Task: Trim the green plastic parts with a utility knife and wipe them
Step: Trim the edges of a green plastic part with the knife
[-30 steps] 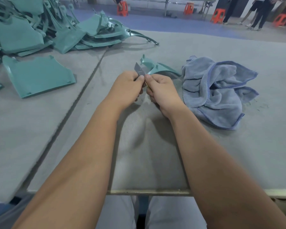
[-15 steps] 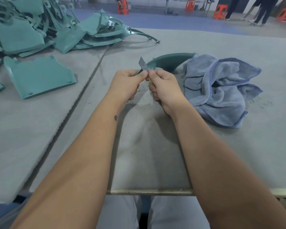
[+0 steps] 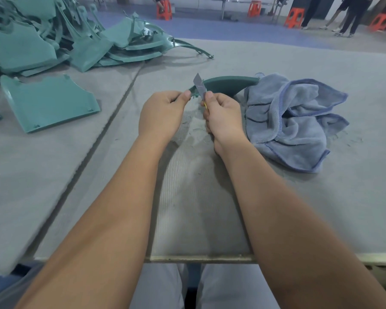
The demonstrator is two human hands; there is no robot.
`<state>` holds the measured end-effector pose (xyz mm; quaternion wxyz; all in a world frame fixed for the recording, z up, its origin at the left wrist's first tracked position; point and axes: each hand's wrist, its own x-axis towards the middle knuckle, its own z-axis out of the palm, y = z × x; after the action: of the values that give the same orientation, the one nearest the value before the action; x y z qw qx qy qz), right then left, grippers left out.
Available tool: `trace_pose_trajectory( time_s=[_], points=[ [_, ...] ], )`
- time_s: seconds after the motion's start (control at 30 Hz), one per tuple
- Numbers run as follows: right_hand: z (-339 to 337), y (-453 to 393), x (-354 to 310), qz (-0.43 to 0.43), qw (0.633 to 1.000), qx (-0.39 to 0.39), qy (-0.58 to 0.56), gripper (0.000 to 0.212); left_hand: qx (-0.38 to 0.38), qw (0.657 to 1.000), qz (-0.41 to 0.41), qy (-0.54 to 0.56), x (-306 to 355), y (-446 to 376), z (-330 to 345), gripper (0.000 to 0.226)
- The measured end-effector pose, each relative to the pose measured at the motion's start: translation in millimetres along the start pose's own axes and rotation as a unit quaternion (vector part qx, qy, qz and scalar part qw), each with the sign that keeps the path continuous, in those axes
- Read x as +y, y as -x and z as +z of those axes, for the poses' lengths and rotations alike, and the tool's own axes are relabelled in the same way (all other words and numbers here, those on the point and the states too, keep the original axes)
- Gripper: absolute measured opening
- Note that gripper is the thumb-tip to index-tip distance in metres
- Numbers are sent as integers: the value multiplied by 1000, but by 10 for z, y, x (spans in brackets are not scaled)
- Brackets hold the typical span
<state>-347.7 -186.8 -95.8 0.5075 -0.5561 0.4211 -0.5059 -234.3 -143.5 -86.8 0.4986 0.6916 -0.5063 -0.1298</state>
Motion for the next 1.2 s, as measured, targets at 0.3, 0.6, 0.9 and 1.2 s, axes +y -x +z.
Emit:
trace_pose_trajectory(
  time_s=[0.3,0.6,0.9,1.2],
  points=[
    [22,-37,15,3,996,76,-41,35,2,1000,16,-23,5,21,-25,46],
    [-66,-67,-2,-2,997,79,-23,37,-6,997,39,-65,35,42,-91,32],
    [-52,36,-48,-28,981,-192,14,34,-134,982,-62,120,247,64,-171,20],
    [34,36,-39,-23,994,-104,-6,32,-182,957,-103,199,179,48,-132,31]
  ],
)
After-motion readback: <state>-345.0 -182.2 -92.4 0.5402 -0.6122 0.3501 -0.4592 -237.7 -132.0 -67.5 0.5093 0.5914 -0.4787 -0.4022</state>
